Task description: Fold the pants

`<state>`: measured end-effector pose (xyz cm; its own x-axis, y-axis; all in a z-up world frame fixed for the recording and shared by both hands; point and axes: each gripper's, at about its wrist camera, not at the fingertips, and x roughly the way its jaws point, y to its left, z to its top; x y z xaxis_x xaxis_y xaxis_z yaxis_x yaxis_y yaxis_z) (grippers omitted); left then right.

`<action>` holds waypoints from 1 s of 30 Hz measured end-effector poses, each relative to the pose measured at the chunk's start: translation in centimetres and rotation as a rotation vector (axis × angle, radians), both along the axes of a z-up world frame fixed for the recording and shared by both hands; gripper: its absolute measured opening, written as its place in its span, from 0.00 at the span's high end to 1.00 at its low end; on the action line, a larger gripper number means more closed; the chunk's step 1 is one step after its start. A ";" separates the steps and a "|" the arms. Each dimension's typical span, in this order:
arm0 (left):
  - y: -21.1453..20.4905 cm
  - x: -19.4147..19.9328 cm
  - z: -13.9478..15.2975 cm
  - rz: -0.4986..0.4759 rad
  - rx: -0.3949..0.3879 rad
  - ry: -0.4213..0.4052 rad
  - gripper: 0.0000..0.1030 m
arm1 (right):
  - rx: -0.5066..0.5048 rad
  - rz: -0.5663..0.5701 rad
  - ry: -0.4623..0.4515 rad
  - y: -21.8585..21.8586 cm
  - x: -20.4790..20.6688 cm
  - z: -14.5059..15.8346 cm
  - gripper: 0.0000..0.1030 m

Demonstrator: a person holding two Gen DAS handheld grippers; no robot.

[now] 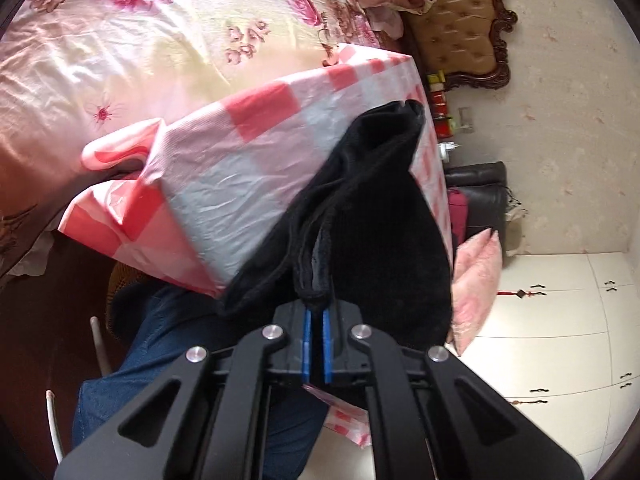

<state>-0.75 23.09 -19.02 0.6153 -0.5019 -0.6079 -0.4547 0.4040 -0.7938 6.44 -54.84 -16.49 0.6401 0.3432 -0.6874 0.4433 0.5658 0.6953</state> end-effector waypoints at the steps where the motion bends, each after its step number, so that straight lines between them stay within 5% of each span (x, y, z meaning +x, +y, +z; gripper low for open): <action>1: 0.0 0.1 0.4 -0.003 0.004 -0.013 0.96 | -0.001 0.001 -0.009 0.0 0.1 0.3 0.84; 5: -0.1 -0.5 2.5 -0.019 0.041 -0.062 0.96 | -0.065 0.022 -0.052 0.5 -0.2 2.7 0.84; 11: -0.3 -1.3 -1.1 -0.017 0.038 0.007 0.91 | -0.090 0.017 -0.002 0.4 -0.3 -0.1 0.84; 13: -0.3 -1.4 -0.6 -0.036 0.077 -0.002 0.82 | -0.110 0.030 0.005 0.4 -0.5 0.3 0.81; 15: -0.2 -1.5 0.5 -0.064 0.119 -0.024 0.46 | -0.156 0.027 0.022 0.2 -1.2 1.2 0.70; 16: -0.1 -1.5 1.2 -0.073 0.152 -0.033 0.37 | -0.192 0.019 0.027 0.2 -1.6 1.9 0.62; 17: 0.1 -1.5 2.1 -0.079 0.214 -0.027 0.30 | -0.252 0.004 0.040 0.0 -1.9 2.7 0.43; 19: 1.2 -1.2 4.1 -0.078 0.349 -0.038 0.30 | -0.430 -0.037 0.054 -0.3 -2.6 5.0 0.27; 23: 1.5 2.4 8.0 -0.110 0.516 -0.200 0.33 | -0.557 0.009 0.017 -1.0 -0.9 7.8 0.24; 26: 0.5 7.6 8.7 -0.222 0.500 -0.269 0.51 | -0.598 0.074 0.017 0.0 2.0 8.7 0.22; 30: 0.1 13.3 6.8 -0.321 0.632 -0.144 0.63 | -0.589 0.158 -0.042 3.3 3.8 9.7 0.20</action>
